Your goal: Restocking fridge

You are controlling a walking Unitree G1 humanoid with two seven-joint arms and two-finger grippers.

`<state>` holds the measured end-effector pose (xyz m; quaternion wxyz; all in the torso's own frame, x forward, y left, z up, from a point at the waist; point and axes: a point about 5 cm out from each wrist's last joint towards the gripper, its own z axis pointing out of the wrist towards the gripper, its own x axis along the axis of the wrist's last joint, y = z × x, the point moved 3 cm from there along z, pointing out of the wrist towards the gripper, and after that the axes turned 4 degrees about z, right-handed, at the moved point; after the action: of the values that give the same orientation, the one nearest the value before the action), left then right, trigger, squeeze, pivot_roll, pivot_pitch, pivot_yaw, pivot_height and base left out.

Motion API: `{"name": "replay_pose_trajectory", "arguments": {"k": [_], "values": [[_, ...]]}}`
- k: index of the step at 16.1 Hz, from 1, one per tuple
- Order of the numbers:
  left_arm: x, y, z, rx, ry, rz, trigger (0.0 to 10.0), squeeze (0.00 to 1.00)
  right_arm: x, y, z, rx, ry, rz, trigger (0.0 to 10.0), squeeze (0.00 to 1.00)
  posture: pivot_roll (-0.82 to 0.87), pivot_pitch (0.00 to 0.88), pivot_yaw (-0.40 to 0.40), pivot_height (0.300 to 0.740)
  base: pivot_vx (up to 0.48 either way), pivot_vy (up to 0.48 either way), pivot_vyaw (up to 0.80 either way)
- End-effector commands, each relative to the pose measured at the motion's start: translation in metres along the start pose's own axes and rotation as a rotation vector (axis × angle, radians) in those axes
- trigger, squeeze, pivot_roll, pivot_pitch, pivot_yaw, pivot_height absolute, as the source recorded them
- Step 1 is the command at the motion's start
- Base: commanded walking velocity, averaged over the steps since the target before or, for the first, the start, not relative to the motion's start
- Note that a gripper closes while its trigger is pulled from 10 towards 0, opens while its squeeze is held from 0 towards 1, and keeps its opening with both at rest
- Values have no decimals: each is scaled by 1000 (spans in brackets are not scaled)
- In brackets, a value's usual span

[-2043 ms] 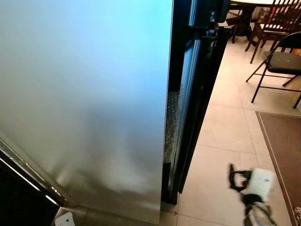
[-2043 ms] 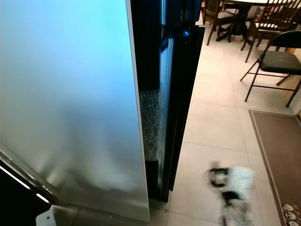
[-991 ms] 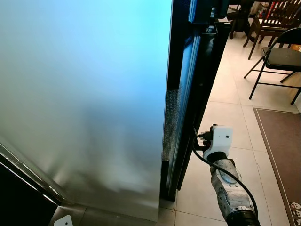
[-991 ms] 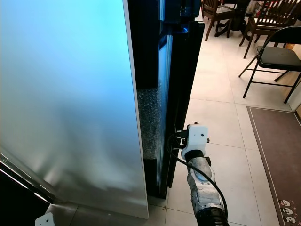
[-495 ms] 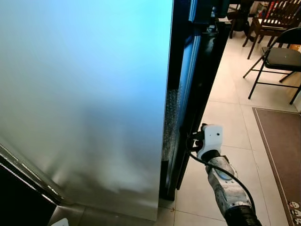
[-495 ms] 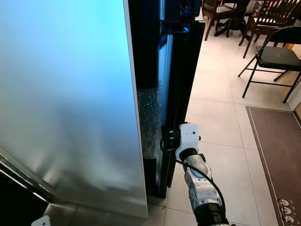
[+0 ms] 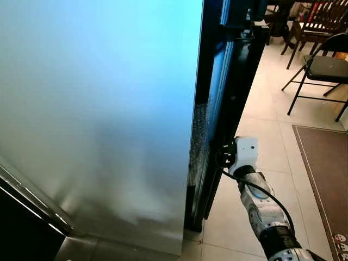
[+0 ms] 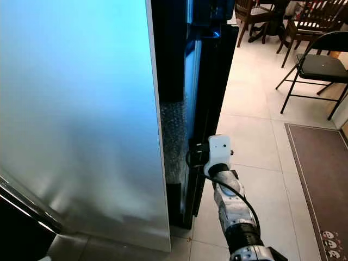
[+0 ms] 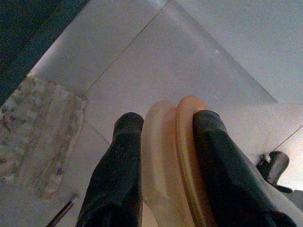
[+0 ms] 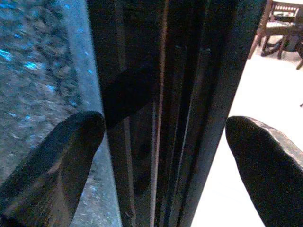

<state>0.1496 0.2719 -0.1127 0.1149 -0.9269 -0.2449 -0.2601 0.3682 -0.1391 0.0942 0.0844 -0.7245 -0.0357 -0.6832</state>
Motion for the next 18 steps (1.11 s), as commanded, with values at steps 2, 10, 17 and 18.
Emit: {"name": "replay_pose_trajectory", "arguments": {"k": [2, 10, 17, 18], "values": [[-5, -4, -1, 1, -21, 10, 10000, 0, 6, 3, 3, -20, 18, -2, 10000, 0, -14, 0, 11, 740, 0, 0, 0], [-5, -2, 0, -4, -23, 14, 10000, 0, 7, 87, -24, -401, 48, -24, 10000, 0, -22, 0, 14, 740, 0, 0, 0], [-7, 0, -1, -8, -27, 21, 10000, 0, -19, 157, -78, -708, -30, -51, 10000, 0, -36, 0, 18, 740, 0, 0, 0], [-7, 0, -1, -13, -27, 26, 10000, 0, -32, 161, -86, -723, -81, -66, 10000, 0, -37, 0, 23, 740, 0, 0, 0]]}}
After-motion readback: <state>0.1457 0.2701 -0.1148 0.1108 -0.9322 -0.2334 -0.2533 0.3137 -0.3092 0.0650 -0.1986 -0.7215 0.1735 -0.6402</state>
